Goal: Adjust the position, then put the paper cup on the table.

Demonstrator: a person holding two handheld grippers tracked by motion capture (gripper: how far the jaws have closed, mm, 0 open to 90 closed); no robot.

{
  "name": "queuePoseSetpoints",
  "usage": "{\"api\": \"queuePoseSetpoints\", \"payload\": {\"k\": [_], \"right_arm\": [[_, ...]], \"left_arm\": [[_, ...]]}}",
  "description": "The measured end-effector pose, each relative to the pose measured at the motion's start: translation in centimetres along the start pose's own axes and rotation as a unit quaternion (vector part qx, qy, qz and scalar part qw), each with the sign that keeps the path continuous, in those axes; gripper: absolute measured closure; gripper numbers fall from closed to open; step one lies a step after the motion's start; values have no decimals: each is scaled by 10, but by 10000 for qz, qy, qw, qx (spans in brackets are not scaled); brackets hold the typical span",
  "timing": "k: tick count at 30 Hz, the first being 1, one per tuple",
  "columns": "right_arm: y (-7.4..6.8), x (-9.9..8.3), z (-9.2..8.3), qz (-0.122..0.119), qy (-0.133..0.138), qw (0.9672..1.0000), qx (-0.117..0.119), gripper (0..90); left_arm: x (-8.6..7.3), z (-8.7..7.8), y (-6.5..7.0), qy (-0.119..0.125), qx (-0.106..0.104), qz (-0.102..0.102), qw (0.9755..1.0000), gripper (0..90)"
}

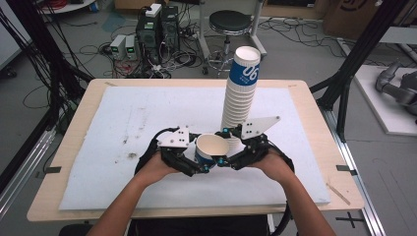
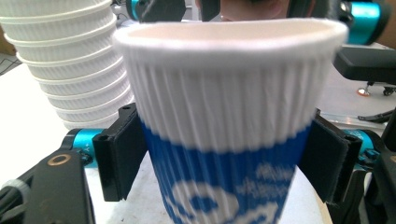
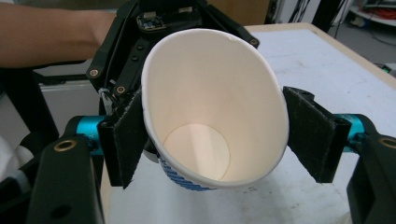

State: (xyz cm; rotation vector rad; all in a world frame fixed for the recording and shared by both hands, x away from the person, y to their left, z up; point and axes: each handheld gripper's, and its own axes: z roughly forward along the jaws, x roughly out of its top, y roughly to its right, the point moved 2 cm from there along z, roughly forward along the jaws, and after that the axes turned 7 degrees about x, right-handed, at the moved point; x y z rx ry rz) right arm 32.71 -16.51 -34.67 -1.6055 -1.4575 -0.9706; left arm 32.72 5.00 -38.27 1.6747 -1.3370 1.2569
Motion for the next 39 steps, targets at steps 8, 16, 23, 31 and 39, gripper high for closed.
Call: {"api": "queuePoseSetpoints", "payload": {"k": [8, 16, 23, 31, 39], "right_arm": [[-1, 2, -8, 174, 459, 9987, -147, 188], [6, -22, -36, 353, 244, 9927, -1124, 188], [10, -49, -56, 681, 295, 9860, -1491, 188], [15, -58, -62, 775, 259, 9819, -1706, 189], [14, -62, -68, 805, 308, 9806, -1761, 188]], "left_arm": [[-1, -6, -6, 239, 51, -228, 9994, 275], [-17, -35, -28, 636, 978, -853, 9895, 276], [-22, -48, -35, 770, 1324, -972, 9834, 275], [-26, -56, -39, 822, 1518, -1024, 9797, 274], [-28, -68, -48, 1024, 1853, -1157, 9705, 268]]}}
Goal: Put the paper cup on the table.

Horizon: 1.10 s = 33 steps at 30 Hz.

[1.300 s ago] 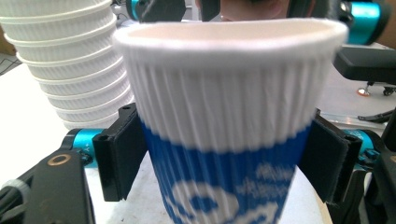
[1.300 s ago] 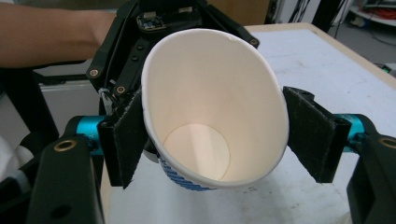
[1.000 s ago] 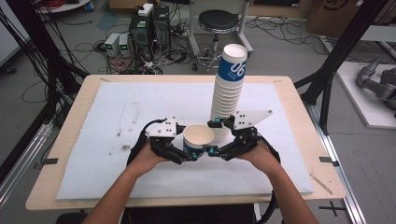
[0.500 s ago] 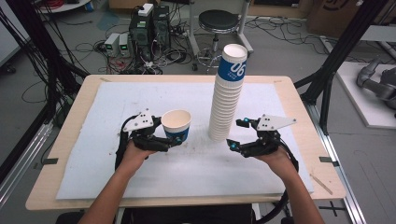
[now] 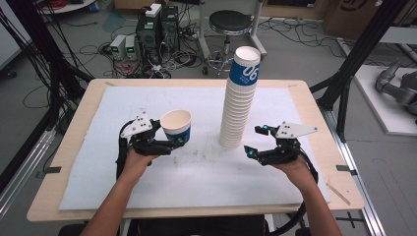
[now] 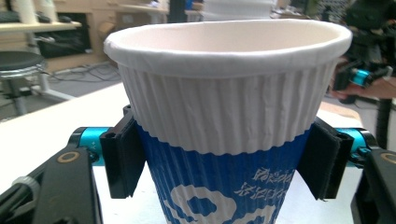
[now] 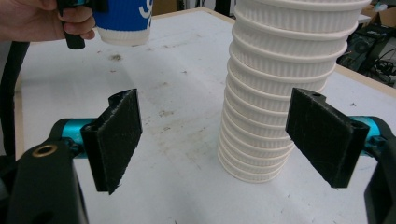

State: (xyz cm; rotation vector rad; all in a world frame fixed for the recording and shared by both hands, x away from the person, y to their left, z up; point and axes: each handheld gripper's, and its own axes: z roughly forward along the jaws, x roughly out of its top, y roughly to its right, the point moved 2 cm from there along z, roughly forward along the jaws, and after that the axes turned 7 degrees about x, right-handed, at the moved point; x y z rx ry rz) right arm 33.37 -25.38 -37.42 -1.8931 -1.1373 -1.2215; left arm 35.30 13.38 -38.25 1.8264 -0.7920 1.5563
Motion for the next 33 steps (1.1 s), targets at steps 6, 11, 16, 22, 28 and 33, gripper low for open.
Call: {"api": "queuePoseSetpoints", "payload": {"k": [6, 11, 16, 22, 28, 33], "right_arm": [[3, -1, -2, 74, 20, 10000, 6, 189], [4, -3, -3, 81, -1, 10000, -23, 189], [6, -9, -8, 153, 8, 9998, -126, 189], [7, -11, -9, 169, -2, 9997, -168, 189], [7, -13, -8, 197, -53, 9996, -172, 189], [8, -14, -8, 217, -63, 9996, -174, 189]], "left_arm": [[3, -9, -22, 179, 253, -201, 9993, 271], [10, -16, -41, 278, 522, -219, 9980, 270], [15, -18, -56, 263, 824, -98, 9962, 269], [1, -11, -80, 177, 1220, 134, 9923, 269], [-15, 1, -94, -156, 1557, -54, 9877, 268], [-27, 6, -102, -429, 1711, -265, 9840, 268]]}}
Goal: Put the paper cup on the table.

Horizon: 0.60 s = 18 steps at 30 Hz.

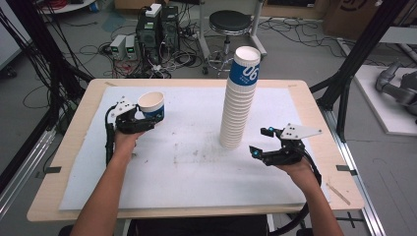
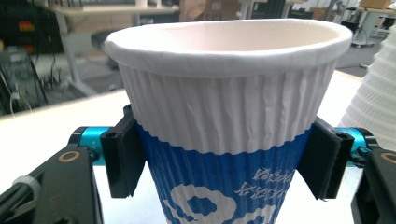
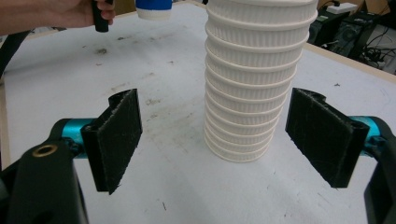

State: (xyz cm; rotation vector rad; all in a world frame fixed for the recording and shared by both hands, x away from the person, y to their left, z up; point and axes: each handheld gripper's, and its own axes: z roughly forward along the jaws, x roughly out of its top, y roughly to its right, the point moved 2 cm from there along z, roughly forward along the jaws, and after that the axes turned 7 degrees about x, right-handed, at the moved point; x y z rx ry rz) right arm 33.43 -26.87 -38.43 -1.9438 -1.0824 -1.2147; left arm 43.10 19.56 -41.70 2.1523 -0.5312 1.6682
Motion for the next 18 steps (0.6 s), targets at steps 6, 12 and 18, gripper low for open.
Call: {"api": "queuePoseSetpoints", "payload": {"k": [6, 12, 18], "right_arm": [[1, -1, 0, 5, -4, 10000, -21, 189], [0, -1, -1, 3, -22, 10000, -10, 189], [0, -1, -1, -2, -6, 10000, -14, 190]], "left_arm": [[-10, 12, 1, -364, 105, 51, 9993, 271], [-20, 21, 2, -658, 138, 147, 9976, 270], [-29, 24, 3, -864, 160, 179, 9960, 262]]}}
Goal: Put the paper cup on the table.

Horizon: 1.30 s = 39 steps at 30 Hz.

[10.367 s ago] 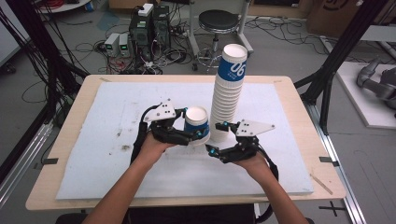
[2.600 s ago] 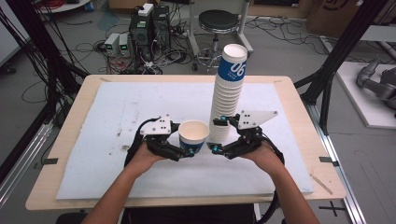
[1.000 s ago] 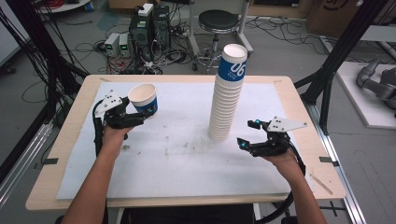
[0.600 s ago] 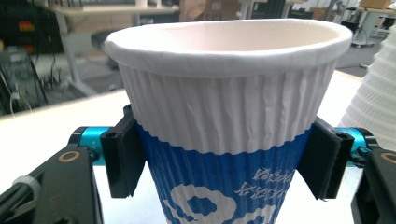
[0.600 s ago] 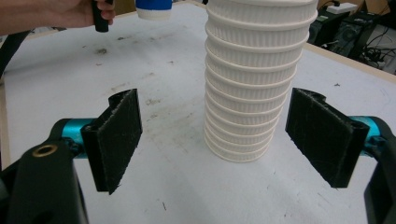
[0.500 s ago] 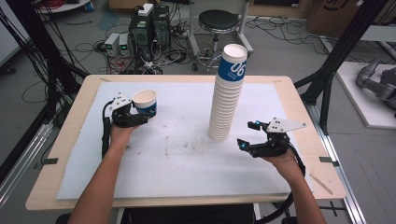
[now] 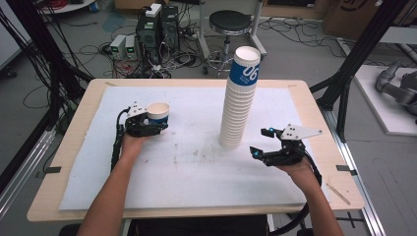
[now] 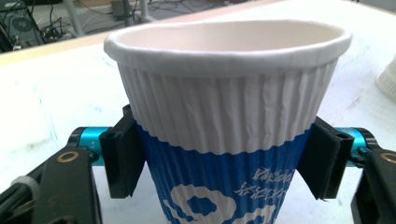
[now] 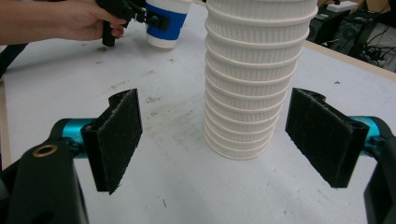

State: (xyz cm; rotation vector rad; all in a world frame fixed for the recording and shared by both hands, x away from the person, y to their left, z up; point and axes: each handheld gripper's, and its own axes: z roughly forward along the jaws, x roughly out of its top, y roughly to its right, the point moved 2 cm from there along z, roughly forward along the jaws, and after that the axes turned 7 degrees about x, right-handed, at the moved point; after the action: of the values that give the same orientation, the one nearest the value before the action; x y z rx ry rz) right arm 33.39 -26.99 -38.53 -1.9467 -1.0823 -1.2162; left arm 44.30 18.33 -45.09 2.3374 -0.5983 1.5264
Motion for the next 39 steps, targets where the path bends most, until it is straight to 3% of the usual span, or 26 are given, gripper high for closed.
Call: {"api": "queuePoseSetpoints", "payload": {"k": [3, 8, 12, 15, 17, 18, 30, 35, 38, 39], "right_arm": [[0, 0, -1, 18, -9, 10000, 0, 191], [0, 0, 0, 11, -25, 10000, 8, 191], [-1, 0, 0, 7, -31, 10000, -23, 192], [-1, 0, -1, 4, -42, 10000, -12, 192], [-1, -1, -1, 14, -37, 10000, -15, 192], [-1, -1, -1, 17, -38, 10000, -26, 192], [-1, -1, 0, 37, -73, 10000, -31, 192], [-2, -1, 0, 15, -73, 10000, -13, 192], [-1, -1, -1, 13, -64, 10000, -30, 192], [0, -2, -2, 36, -70, 10000, -52, 192]], "left_arm": [[-4, -4, -1, 59, 19, -112, 9999, 262], [-7, -10, 0, -73, 69, -47, 9999, 252], [-8, -13, 3, -222, 124, 15, 9997, 243], [-10, -13, 5, -474, 76, -76, 9988, 231], [-11, -14, 6, -462, 96, -76, 9989, 230], [-12, -18, 6, -318, 122, -119, 9993, 230], [-18, -37, 4, -256, 129, -180, 9994, 214], [-18, -41, 4, -392, 121, -202, 9990, 209], [-17, -54, 4, -332, 152, -147, 9992, 209], [-19, -66, 1, -181, 202, -164, 9995, 209]]}}
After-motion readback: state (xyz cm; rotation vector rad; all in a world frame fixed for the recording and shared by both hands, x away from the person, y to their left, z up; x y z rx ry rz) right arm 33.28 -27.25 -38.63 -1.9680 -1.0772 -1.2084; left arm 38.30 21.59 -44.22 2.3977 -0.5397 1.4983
